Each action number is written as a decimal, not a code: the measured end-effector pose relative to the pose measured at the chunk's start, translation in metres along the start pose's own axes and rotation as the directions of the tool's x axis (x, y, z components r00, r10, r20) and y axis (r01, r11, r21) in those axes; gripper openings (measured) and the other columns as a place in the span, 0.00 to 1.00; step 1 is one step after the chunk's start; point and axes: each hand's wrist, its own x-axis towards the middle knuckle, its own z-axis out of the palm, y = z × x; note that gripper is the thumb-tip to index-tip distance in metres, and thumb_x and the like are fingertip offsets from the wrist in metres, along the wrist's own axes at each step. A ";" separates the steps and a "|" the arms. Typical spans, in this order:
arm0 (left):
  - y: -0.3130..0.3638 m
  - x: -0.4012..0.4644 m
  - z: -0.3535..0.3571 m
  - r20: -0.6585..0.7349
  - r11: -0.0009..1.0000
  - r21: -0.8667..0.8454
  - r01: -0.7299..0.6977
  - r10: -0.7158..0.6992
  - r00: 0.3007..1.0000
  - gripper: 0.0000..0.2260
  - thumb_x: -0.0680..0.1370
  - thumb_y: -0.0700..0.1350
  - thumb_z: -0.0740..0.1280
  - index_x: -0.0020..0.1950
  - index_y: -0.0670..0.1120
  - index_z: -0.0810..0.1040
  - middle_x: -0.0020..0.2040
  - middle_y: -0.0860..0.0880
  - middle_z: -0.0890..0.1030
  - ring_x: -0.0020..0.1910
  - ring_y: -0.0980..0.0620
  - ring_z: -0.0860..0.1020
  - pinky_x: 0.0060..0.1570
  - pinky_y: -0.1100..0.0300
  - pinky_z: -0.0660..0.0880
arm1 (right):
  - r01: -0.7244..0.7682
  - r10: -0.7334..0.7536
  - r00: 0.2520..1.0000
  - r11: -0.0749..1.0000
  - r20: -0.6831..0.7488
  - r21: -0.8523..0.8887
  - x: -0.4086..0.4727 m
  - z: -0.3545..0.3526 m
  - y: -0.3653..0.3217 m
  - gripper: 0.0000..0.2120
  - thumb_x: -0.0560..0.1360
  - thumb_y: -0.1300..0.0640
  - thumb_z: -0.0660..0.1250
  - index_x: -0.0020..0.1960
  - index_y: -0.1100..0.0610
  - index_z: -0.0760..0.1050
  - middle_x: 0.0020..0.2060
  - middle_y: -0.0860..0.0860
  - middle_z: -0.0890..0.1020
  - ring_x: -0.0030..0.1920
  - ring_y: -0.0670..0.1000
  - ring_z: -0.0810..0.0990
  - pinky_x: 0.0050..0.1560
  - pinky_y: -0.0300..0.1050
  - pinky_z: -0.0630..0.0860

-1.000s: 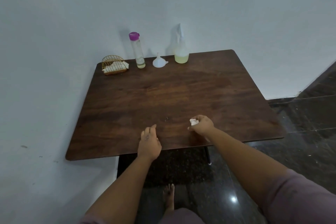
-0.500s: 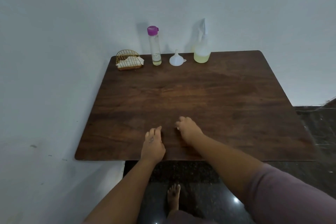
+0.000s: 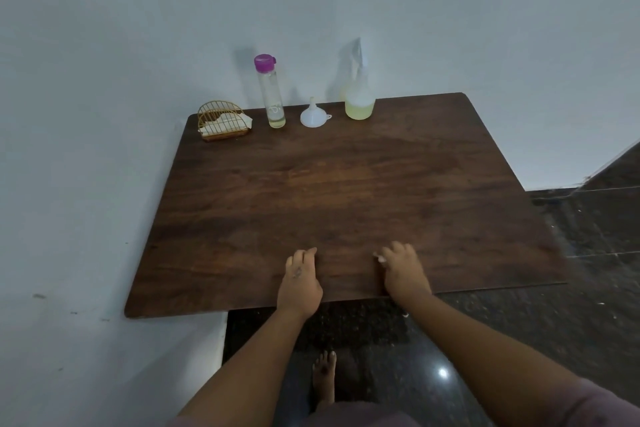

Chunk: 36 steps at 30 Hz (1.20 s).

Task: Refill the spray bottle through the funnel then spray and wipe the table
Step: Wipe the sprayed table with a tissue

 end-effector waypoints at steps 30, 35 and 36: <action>0.206 0.068 0.040 0.067 0.941 -0.133 -0.312 0.323 0.944 0.21 0.79 0.43 0.64 0.72 0.45 0.66 0.66 0.47 0.71 0.67 0.47 0.67 0.67 0.55 0.66 | -0.469 0.536 0.751 0.025 0.384 0.883 0.008 -0.117 0.102 0.10 0.74 0.71 0.63 0.49 0.59 0.75 0.44 0.54 0.77 0.41 0.48 0.76 0.39 0.39 0.75; 0.244 0.123 0.051 0.124 0.918 -0.110 -0.381 0.393 0.911 0.22 0.79 0.44 0.64 0.72 0.45 0.65 0.65 0.47 0.70 0.67 0.48 0.67 0.66 0.56 0.66 | -0.514 0.600 0.730 0.166 0.328 0.842 0.044 -0.127 0.138 0.10 0.72 0.67 0.69 0.51 0.58 0.76 0.44 0.54 0.79 0.40 0.48 0.77 0.37 0.38 0.76; 0.252 0.133 0.053 0.136 0.913 -0.116 -0.390 0.404 0.905 0.22 0.79 0.44 0.64 0.72 0.45 0.65 0.64 0.48 0.71 0.66 0.48 0.67 0.66 0.56 0.66 | -0.512 0.611 0.719 0.144 0.331 0.847 0.051 -0.128 0.146 0.09 0.72 0.67 0.69 0.51 0.59 0.76 0.44 0.55 0.79 0.39 0.48 0.77 0.35 0.37 0.76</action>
